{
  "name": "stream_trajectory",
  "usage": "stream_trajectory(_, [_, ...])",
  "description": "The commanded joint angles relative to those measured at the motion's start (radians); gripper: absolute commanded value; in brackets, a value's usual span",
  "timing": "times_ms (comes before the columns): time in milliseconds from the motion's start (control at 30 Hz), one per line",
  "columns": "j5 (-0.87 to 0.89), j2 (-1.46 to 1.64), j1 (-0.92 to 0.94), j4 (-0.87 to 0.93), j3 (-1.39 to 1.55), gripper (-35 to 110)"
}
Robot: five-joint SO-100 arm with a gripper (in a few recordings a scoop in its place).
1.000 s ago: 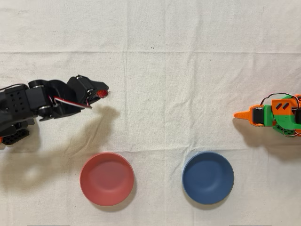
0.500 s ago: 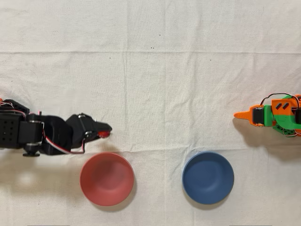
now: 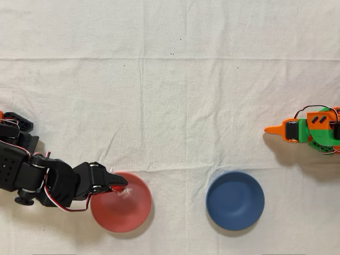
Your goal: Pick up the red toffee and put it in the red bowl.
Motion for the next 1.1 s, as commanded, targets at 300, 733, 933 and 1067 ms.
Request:
stream_trajectory(300, [-0.061, -0.126, 0.086, -0.176, -0.029, 11])
stream_trajectory(733, [-0.123, -0.255, 0.140, -0.307, -0.020, 10])
stream_trajectory(933, [-0.135, -0.290, 0.155, -0.314, -0.046, 14])
stream_trajectory(1067, [-0.127, -0.255, 0.155, -0.333, -0.018, 23])
